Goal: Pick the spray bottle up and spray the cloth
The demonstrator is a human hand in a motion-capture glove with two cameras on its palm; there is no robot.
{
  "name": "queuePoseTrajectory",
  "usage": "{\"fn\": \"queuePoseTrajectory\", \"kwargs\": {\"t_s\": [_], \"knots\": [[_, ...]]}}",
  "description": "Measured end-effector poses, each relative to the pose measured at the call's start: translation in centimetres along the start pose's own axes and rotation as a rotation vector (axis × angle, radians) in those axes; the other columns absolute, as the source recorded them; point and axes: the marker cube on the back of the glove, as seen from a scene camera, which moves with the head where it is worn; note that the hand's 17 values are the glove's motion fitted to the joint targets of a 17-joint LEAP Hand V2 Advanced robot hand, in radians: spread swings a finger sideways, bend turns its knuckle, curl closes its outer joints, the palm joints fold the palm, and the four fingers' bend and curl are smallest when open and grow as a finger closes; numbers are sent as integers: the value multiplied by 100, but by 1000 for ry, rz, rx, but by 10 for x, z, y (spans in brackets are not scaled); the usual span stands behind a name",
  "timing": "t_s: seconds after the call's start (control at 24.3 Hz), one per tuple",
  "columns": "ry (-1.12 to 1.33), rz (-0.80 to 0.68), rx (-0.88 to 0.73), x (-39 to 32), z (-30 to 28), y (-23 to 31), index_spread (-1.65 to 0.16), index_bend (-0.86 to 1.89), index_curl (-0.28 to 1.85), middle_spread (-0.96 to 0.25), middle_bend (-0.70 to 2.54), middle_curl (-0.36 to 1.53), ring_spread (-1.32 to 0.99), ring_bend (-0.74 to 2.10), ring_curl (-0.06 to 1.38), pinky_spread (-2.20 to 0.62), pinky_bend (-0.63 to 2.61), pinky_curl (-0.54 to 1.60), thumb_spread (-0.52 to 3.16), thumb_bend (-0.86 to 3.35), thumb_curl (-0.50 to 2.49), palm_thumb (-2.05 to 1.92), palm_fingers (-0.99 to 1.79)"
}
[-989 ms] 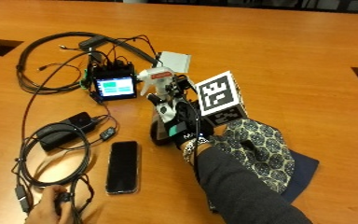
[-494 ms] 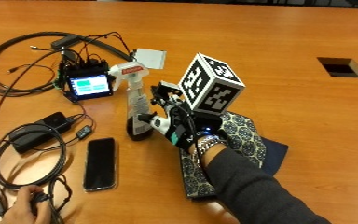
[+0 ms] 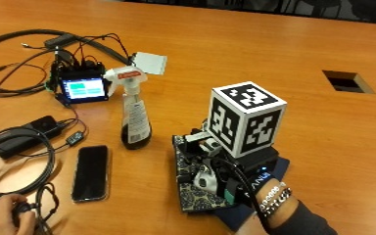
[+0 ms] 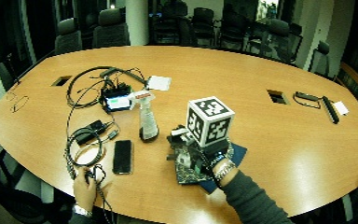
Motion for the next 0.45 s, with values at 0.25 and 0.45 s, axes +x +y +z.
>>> {"fn": "queuePoseTrajectory", "kwargs": {"t_s": [0.25,0.45], "knots": [[-2,71,17,14,2,44,-36,17,31,-6,16,37,-3,28,33,25,30,34,111,-3,20,29,29],[-37,96,31,19,3,57,-37,18,31,-5,16,36,-3,28,33,26,29,34,111,-2,21,29,30]]}}
